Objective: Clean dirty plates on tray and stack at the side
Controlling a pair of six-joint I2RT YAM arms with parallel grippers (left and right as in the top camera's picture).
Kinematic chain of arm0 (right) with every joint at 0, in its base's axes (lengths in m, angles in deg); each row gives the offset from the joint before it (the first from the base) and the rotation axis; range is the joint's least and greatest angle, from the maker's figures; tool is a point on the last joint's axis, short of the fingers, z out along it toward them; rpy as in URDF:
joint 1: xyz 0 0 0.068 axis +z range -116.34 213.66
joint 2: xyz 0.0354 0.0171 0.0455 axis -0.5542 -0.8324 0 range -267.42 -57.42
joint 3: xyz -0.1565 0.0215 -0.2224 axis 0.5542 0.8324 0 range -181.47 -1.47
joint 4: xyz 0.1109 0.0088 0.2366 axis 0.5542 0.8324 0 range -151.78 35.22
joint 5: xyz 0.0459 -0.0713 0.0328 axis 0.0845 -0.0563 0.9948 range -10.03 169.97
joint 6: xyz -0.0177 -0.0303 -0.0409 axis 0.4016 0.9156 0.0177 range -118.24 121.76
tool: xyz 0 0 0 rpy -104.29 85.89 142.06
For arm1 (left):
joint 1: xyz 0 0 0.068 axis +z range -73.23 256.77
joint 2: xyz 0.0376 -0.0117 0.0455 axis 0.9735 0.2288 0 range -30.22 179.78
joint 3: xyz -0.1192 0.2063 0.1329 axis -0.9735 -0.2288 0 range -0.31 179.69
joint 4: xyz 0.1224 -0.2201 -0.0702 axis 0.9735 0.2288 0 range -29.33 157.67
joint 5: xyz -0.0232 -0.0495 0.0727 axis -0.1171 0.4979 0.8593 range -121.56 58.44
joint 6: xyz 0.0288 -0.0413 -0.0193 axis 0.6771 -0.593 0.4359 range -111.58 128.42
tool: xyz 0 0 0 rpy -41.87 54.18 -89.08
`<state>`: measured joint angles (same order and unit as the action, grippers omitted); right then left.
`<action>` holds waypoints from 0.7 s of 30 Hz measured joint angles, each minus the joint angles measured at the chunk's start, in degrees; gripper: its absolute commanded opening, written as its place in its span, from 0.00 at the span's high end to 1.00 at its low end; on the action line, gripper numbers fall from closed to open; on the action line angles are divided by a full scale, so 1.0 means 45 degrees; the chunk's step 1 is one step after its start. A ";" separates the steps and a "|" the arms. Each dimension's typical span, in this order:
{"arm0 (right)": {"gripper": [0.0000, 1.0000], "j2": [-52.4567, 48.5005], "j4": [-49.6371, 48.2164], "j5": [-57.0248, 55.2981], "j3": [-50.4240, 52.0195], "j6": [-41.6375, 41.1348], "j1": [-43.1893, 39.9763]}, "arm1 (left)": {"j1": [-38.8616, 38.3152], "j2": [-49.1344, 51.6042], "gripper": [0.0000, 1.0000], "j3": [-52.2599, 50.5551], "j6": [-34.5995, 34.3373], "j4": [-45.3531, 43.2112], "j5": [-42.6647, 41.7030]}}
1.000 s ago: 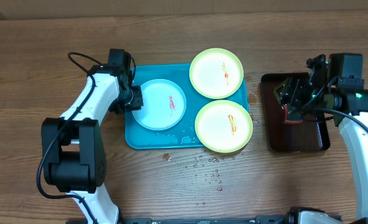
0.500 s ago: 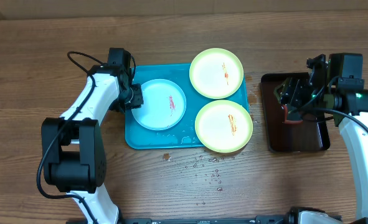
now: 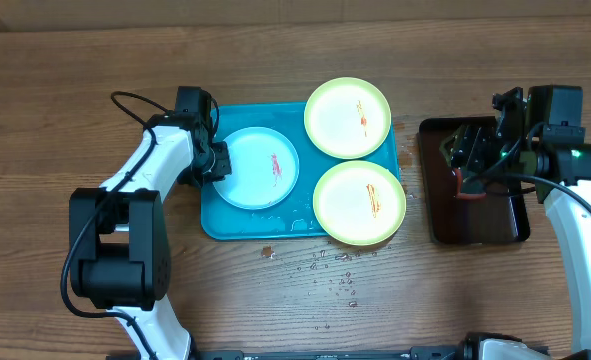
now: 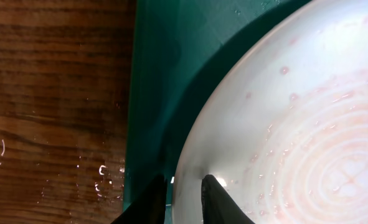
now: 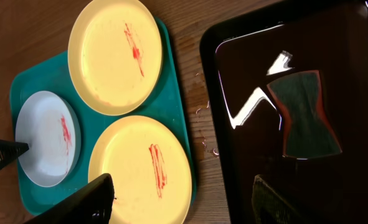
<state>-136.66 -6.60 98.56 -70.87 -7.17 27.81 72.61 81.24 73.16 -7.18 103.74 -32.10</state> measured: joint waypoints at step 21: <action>0.48 -0.0520 -0.0029 -0.1724 0.0000 -0.0899 0.0005 | -0.0141 -0.0199 0.96 -0.0738 -0.0214 -0.1360 -0.0024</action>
<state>-139.00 -6.73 90.80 -70.87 -11.21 27.83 71.97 80.34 69.84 -8.14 97.62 -32.21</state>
